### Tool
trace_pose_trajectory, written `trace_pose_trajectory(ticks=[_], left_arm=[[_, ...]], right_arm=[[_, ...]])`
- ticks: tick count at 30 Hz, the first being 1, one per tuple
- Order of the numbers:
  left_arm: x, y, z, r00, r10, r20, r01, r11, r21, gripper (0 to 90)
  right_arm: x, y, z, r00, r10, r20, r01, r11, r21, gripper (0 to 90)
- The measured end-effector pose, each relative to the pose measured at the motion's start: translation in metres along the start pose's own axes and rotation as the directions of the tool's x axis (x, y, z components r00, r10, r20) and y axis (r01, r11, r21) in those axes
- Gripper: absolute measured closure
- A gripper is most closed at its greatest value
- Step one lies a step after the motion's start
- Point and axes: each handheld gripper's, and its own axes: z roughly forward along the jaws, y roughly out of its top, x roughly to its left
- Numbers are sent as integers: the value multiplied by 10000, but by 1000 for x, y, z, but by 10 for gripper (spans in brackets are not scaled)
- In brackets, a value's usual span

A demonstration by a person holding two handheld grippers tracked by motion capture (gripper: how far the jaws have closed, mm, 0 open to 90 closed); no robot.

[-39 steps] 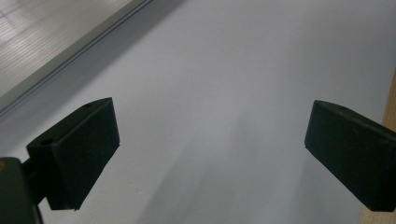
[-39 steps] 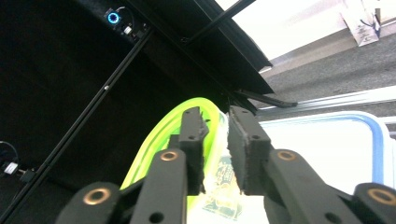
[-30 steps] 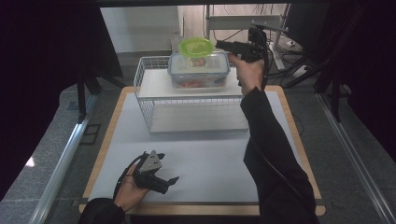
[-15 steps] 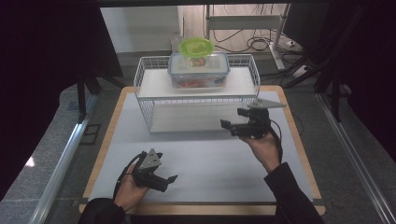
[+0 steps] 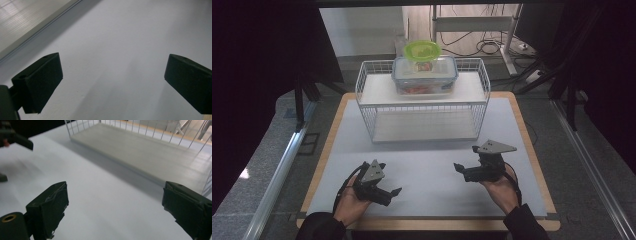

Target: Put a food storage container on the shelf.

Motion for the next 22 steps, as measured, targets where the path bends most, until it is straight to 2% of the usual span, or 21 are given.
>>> trace_pose_trajectory(ticks=[11,17,22], left_arm=[[-1,-1,3,9998,159,-95,-157,9998,151,11],[-2,-2,5,9997,188,-122,-185,9995,258,10],[-2,-1,6,9997,193,-127,-189,9994,282,10]], right_arm=[[5,-35,7,9999,-142,-62,148,9939,1094,59],[3,-48,15,10000,-14,-18,17,9776,2104,51],[2,-50,18,10000,-72,32,62,9711,2384,51]])
